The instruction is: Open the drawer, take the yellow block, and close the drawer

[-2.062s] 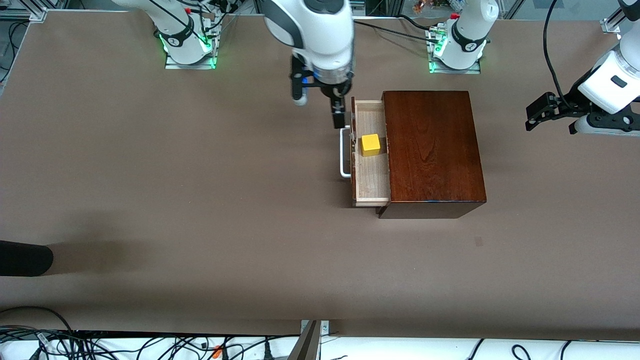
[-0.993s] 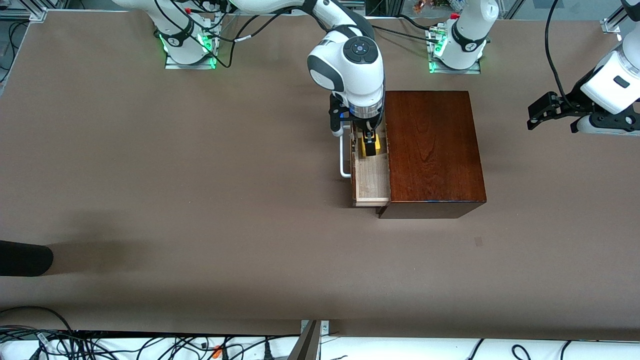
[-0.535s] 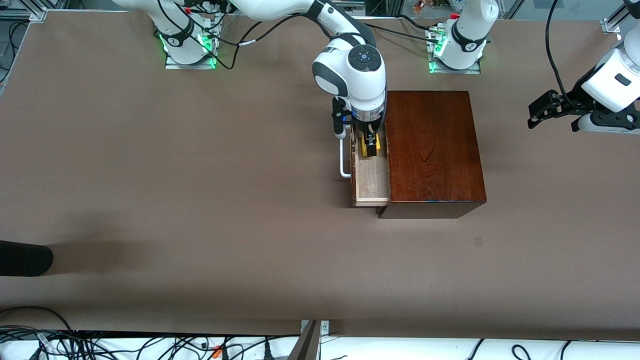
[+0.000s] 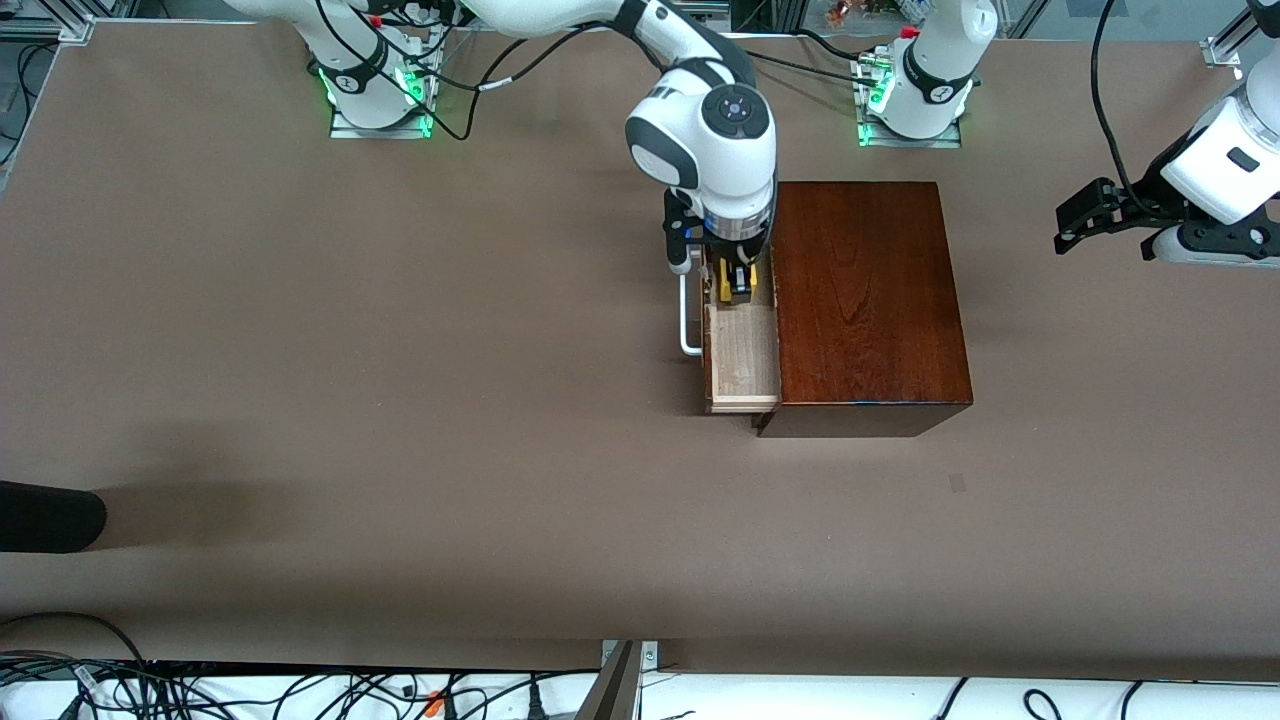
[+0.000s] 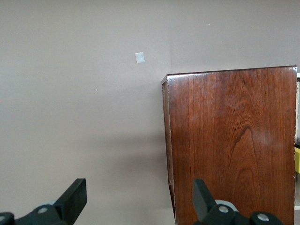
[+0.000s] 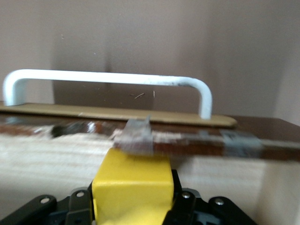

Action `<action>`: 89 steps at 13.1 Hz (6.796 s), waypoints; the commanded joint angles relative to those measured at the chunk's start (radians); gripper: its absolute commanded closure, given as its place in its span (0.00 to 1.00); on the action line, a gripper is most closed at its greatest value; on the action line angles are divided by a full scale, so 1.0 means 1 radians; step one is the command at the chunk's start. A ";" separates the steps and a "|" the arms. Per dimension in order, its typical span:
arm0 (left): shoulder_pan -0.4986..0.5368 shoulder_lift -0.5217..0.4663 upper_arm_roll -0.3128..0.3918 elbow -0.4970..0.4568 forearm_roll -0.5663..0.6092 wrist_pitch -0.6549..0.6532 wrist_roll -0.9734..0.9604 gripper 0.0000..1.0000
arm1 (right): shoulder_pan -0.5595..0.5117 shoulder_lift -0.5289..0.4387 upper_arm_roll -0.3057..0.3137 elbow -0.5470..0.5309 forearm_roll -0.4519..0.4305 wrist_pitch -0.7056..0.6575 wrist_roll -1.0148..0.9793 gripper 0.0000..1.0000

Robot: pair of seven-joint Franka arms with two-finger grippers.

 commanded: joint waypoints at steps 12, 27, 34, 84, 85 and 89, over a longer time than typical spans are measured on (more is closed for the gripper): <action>0.045 -0.003 0.005 0.015 -0.018 -0.032 0.009 0.00 | -0.160 -0.473 -0.182 -0.245 0.044 -0.470 -0.958 1.00; 0.024 0.290 -0.419 0.201 -0.153 -0.198 0.311 0.00 | -0.134 -0.813 -0.646 -1.350 0.041 0.313 -2.232 1.00; -0.160 0.566 -0.531 0.235 -0.004 0.190 0.611 0.00 | -0.111 -0.536 -0.451 -1.365 0.152 0.640 -2.229 1.00; -0.227 0.656 -0.526 0.337 0.227 0.143 0.631 0.00 | -0.980 -0.872 0.034 -0.626 -0.084 -0.487 -2.476 0.00; -0.193 0.625 -0.526 0.334 0.176 0.131 0.554 0.00 | -0.982 -0.869 0.032 -0.623 -0.084 -0.485 -2.476 0.00; -0.046 0.498 -0.523 0.337 0.160 0.001 0.339 0.00 | -0.977 -0.861 0.031 -0.601 -0.110 -0.496 -2.482 0.00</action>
